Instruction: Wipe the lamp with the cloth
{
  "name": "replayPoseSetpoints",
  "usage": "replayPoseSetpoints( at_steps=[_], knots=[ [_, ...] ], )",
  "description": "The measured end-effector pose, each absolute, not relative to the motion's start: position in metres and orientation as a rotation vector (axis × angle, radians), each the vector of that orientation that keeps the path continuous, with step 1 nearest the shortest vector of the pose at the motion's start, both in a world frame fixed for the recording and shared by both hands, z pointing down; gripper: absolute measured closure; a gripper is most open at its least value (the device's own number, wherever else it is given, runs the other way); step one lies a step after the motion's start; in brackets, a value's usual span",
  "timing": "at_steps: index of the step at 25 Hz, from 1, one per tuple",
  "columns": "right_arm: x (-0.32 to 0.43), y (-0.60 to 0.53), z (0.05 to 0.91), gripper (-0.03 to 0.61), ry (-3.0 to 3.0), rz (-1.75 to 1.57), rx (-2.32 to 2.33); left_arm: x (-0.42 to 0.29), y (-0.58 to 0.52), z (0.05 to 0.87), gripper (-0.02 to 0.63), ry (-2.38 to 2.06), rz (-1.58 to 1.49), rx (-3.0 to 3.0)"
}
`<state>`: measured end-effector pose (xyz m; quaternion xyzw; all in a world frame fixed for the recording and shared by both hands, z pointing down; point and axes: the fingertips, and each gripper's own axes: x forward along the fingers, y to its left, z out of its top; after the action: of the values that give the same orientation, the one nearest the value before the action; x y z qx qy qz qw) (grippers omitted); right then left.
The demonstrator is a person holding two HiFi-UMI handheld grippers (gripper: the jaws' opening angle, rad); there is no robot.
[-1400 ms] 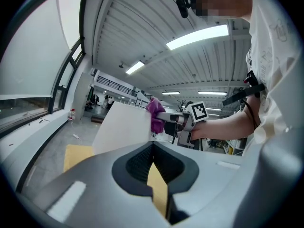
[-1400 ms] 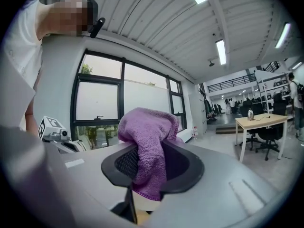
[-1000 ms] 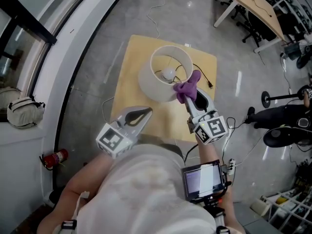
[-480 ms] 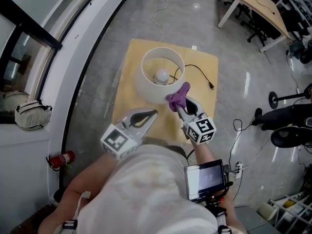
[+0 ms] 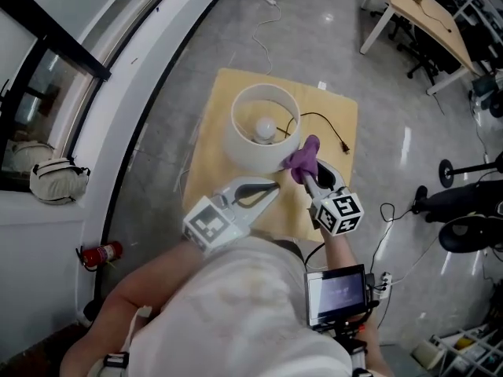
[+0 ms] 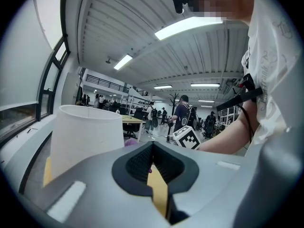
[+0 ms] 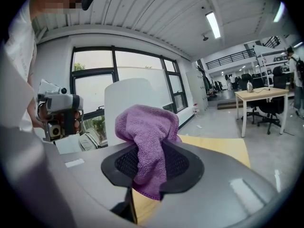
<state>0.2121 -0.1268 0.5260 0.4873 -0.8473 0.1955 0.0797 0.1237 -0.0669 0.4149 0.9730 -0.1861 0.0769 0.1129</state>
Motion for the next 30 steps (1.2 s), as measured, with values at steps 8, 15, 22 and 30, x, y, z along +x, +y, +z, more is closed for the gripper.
replayPoseSetpoints(
  at_steps=[8,15,22,30],
  knots=[
    [0.223,-0.154,0.485,0.454,-2.613,0.469,1.384,0.156,-0.078,0.404,0.612,-0.513,0.207,2.908],
    [0.223,-0.19,0.436,0.454,-2.789,0.477,1.356,0.179,-0.092,0.375,0.612,-0.55,0.124,2.921],
    [0.197,-0.207,0.426,0.454,-2.879,0.456,1.184,0.185,-0.087,0.385,0.612,-0.567,0.192,2.935],
    [0.194,-0.205,0.446,0.456,-2.94,0.533,1.109,0.183,-0.088,0.401,0.614,-0.649,0.223,2.868]
  ],
)
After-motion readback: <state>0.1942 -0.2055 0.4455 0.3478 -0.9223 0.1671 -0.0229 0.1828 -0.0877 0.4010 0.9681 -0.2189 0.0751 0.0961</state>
